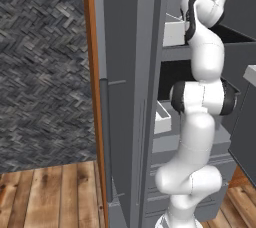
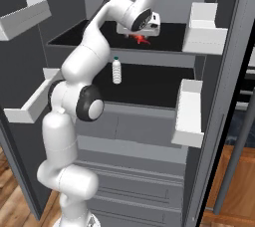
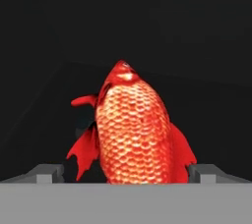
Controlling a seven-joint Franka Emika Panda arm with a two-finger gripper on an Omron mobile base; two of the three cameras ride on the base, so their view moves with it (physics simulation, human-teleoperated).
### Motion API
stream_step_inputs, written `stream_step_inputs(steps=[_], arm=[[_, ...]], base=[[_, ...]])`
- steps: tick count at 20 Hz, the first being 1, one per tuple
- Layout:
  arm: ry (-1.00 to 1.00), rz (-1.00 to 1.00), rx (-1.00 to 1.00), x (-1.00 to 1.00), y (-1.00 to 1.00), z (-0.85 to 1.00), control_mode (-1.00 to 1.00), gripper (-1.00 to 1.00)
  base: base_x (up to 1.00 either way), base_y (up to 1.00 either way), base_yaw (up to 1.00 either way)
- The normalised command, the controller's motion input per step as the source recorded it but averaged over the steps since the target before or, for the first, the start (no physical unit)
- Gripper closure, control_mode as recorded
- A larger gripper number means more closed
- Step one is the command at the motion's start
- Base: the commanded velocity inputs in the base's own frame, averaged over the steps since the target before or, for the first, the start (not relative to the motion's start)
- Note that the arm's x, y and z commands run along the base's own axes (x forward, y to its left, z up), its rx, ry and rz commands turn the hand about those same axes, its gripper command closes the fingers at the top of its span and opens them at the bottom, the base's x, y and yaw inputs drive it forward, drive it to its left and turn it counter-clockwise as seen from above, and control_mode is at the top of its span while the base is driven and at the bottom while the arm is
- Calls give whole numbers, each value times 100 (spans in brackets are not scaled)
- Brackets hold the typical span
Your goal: Pick fish from the fridge and place it on the plate on the counter.
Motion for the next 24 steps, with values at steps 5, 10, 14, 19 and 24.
stream_step_inputs(steps=[5, 10, 14, 19, 24], arm=[[-3, 0, 0, 1, 12, -22, -100, -100], [-6, 0, 0, 4, 6, -18, -100, -100], [-8, 0, -1, 9, 9, -24, -100, 100], [-1, 0, 0, 3, 2, -6, -100, 100], [-5, -2, 0, -15, 0, -2, -100, 100]], base=[[0, 0, 0], [0, 0, 0], [0, 0, 0], [0, 0, 0], [0, 0, 0]])
